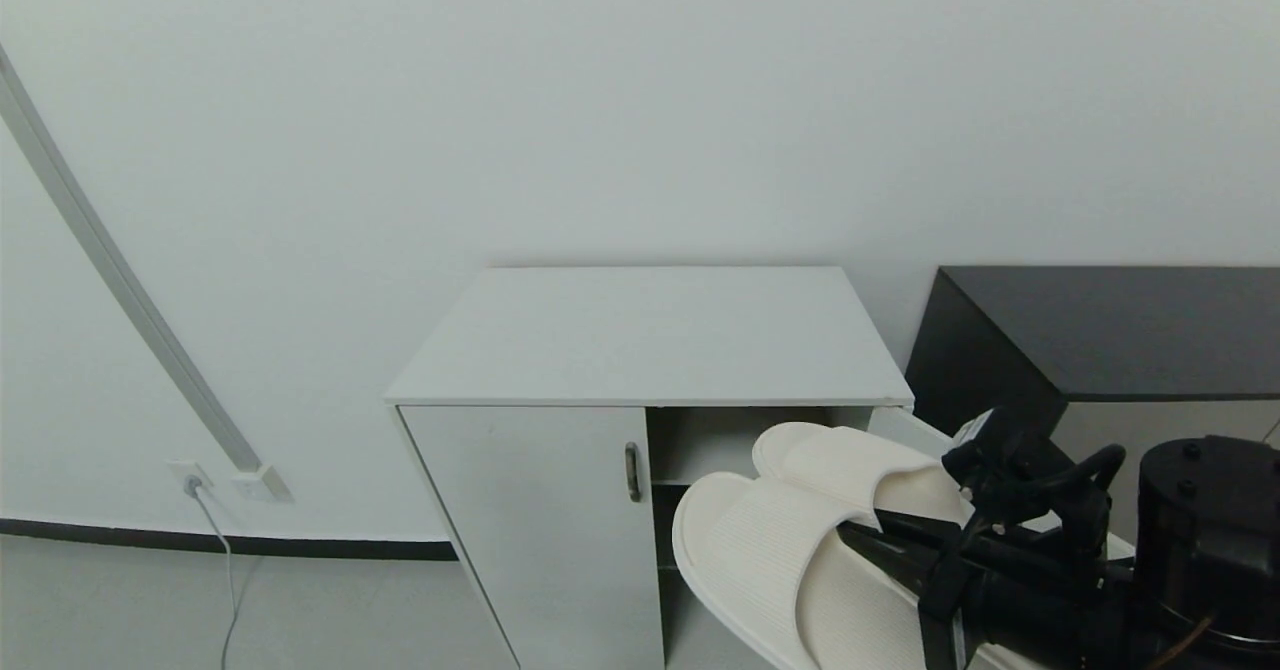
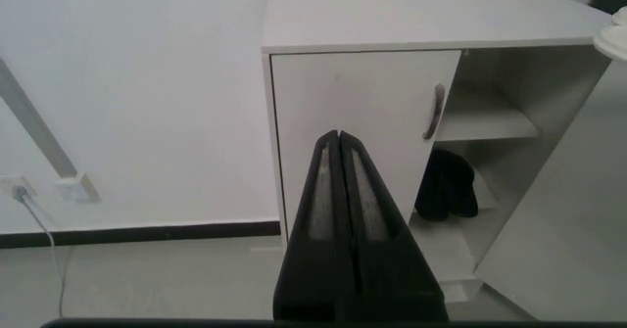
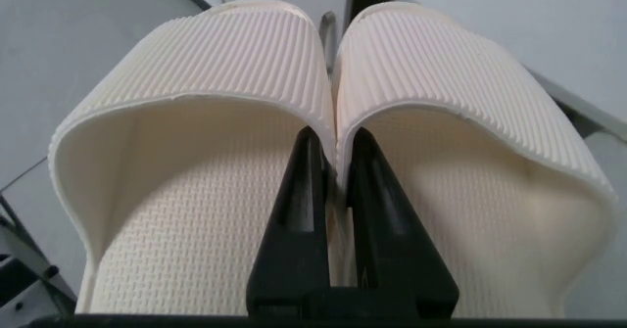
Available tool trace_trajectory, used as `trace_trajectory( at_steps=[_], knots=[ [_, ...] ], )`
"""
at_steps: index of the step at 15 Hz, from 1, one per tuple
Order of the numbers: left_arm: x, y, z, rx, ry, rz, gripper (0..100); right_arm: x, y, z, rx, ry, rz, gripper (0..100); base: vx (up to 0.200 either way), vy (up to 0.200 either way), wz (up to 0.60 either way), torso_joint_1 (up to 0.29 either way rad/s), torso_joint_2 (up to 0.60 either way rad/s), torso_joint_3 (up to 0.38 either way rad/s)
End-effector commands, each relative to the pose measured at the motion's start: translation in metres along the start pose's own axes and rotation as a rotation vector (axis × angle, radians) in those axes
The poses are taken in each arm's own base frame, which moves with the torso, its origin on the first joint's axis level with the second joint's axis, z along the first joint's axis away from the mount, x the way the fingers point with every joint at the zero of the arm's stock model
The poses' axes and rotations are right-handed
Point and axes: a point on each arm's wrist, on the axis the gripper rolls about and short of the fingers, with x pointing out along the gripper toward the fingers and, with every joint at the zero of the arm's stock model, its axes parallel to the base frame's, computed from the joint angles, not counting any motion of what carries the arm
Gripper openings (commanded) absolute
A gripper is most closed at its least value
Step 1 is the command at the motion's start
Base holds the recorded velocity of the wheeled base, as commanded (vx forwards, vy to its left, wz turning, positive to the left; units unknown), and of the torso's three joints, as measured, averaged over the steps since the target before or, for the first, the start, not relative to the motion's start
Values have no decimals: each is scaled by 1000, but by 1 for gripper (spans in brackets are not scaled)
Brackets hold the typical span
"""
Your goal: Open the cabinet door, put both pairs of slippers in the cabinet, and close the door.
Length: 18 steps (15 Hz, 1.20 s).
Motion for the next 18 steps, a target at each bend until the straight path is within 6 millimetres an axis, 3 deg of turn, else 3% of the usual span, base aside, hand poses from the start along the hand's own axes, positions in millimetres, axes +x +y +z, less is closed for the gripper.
trace_trajectory(
  at_steps=[1,18],
  knots=[
    [0,0,0,0,0,0,0,0,0,-2,-2,7,0,0,0,0,0,-154,398,227],
    [0,0,0,0,0,0,0,2,3,-5,-6,23,13,0,0,0,0,-203,518,316]
  ],
)
